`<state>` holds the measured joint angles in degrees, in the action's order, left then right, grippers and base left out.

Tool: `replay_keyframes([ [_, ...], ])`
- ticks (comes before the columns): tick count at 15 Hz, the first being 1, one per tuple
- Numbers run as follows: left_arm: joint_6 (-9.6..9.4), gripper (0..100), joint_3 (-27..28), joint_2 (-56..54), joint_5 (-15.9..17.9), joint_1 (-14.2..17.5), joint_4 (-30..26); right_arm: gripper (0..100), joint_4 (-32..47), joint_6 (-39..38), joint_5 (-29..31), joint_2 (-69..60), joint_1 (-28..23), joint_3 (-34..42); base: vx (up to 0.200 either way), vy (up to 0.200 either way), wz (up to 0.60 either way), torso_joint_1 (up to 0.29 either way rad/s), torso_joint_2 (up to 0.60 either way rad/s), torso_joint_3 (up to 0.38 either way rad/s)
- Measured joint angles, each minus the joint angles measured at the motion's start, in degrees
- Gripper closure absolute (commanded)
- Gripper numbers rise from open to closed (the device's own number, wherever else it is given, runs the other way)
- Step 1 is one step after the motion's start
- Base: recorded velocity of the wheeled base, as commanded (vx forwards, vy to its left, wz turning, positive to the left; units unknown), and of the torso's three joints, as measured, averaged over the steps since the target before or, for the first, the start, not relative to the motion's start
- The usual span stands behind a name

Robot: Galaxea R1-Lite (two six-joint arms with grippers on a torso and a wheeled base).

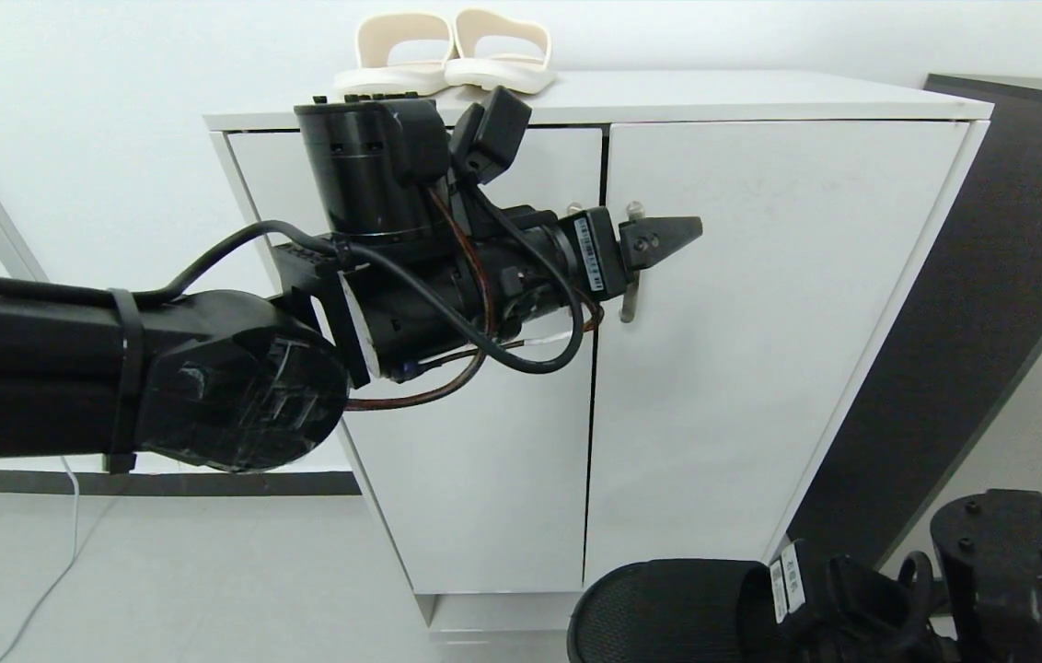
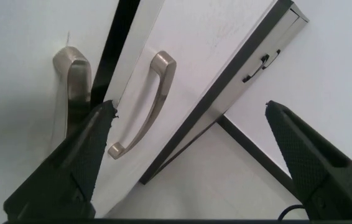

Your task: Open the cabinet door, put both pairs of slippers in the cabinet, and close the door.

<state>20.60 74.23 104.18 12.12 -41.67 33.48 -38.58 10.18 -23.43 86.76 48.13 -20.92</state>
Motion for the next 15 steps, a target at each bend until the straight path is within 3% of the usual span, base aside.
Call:
replay_keyframes([
  [5,-0.07,0,-1.6,-0.7,-0.1,0.0,0.4,100,0.0,0.8,0.0,0.3,0.0,0.2,0.000,0.000,0.00,0.000,0.00,0.000],
  [15,-0.02,0,-14.2,-12.8,0.3,-0.8,0.2,100,0.0,0.9,0.0,0.9,0.1,0.4,0.000,0.000,0.00,0.000,0.00,0.000],
])
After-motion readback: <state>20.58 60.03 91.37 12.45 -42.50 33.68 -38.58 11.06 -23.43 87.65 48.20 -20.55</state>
